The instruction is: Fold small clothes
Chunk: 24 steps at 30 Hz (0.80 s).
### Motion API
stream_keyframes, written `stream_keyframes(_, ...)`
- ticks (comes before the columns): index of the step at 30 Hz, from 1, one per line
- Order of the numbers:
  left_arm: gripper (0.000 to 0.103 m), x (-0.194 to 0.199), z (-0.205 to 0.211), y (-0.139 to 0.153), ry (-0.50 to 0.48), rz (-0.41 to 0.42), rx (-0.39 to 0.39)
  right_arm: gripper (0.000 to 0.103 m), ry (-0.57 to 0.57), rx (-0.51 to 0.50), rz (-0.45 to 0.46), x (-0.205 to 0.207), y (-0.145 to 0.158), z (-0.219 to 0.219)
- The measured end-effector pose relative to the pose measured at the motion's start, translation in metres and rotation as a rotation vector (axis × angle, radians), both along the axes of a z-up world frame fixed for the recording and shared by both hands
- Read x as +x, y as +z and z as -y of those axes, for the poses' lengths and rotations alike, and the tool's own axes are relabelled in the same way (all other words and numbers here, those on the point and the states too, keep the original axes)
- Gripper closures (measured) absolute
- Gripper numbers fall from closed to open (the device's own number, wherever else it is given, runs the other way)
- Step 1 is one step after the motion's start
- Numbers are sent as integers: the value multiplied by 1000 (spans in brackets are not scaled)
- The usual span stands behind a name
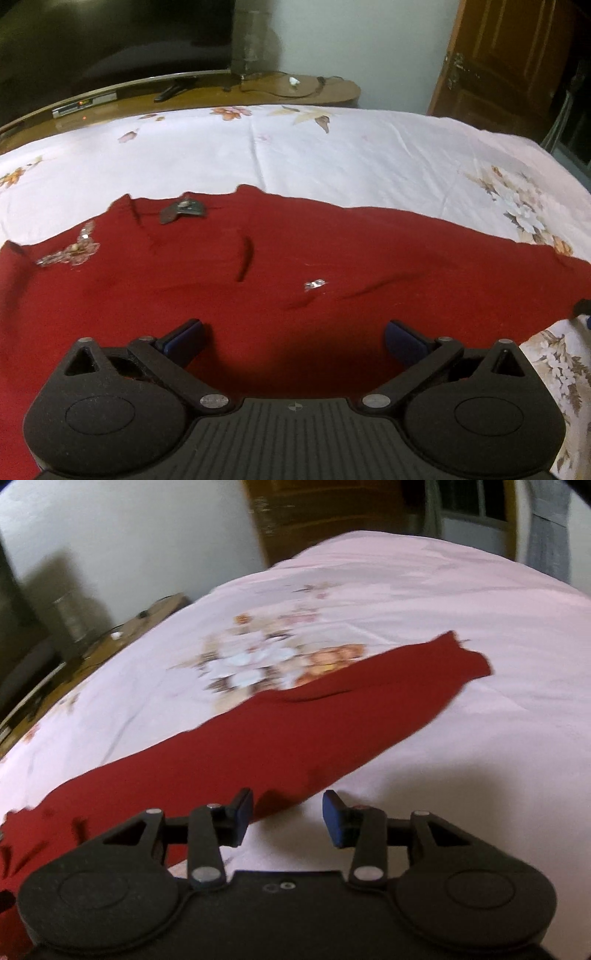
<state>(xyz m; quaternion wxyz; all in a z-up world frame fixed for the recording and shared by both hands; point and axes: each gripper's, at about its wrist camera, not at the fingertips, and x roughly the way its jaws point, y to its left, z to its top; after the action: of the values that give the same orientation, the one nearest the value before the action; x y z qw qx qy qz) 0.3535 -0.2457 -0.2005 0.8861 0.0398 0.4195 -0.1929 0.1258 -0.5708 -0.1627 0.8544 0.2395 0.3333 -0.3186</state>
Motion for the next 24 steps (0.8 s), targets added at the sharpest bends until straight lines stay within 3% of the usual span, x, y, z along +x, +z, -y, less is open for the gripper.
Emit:
stream_keyframes(8, 0, 6, 9, -7, -7, 12, 42, 58, -105, -7, -13, -6, -5, 45)
stream_keyframes(14, 0, 11, 13, -11, -16, 23, 56, 61, -222, -1, 28, -15, -9, 82)
stream_keyframes(17, 0, 10, 14, -11, -20, 27, 61, 69, -251, 7, 52, -15, -10, 94)
stream_keyframes(22, 0, 12, 10, -9, -21, 17, 50, 96, -272, 6, 71, -14, -11, 102)
stream_keyframes(24, 0, 12, 8, -7, -20, 16, 44, 96, -258, -21, 84, -15, -7, 98)
